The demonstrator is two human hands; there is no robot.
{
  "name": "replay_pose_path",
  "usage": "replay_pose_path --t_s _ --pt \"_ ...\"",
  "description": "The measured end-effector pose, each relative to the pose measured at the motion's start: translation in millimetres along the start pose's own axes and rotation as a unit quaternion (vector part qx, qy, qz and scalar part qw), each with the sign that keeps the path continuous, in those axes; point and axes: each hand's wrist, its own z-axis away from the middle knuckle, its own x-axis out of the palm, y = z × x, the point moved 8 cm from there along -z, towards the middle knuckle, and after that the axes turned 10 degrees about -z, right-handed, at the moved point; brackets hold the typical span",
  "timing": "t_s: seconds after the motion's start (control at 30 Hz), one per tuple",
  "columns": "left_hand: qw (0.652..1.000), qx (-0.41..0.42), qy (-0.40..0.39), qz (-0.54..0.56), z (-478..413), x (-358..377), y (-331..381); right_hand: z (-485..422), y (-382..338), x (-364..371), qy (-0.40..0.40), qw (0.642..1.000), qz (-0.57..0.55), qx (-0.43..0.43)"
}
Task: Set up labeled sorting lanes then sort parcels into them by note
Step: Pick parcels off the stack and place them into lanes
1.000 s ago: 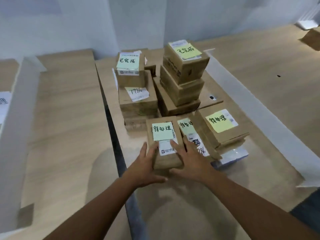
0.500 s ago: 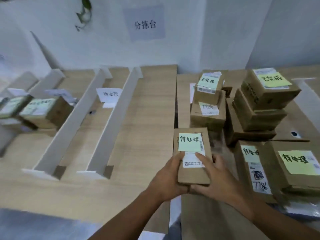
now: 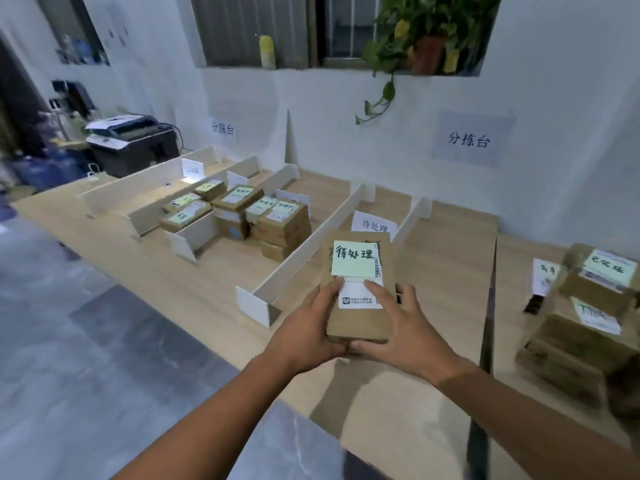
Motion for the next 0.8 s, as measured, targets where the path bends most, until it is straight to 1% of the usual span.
replay_pose_path --t_s 0.2,0.27,0.37,0.5,0.67,0.8 --pt "0.998 -0.025 0.050 0.005 38.2 -79.2 -100.1 -53.8 -92.4 87.5 -0.026 0.998 0.039 -0.032" --pt "0.998 -0.031 0.057 0.010 43.8 -92.4 -127.6 -67.5 -109.9 109.4 -0.034 0.998 0.044 -0.042" --pt "0.998 -0.028 0.048 0.025 34.1 -97.3 -158.2 -90.8 -117.4 128.7 -0.044 0.996 0.063 -0.039" --pt "0.999 -0.018 0.011 0.046 -10.1 -80.2 -178.7 -125.3 -97.7 129.1 -0.008 0.998 0.043 -0.042" --pt "0.997 -0.016 -0.039 0.061 -86.9 -43.7 -207.2 -184.3 -34.0 138.6 0.007 0.999 0.017 -0.032" --pt "0.994 -0.002 -0.102 0.049 -152.5 -14.0 -226.6 -232.0 17.8 148.7 0.026 1.000 -0.001 0.010"
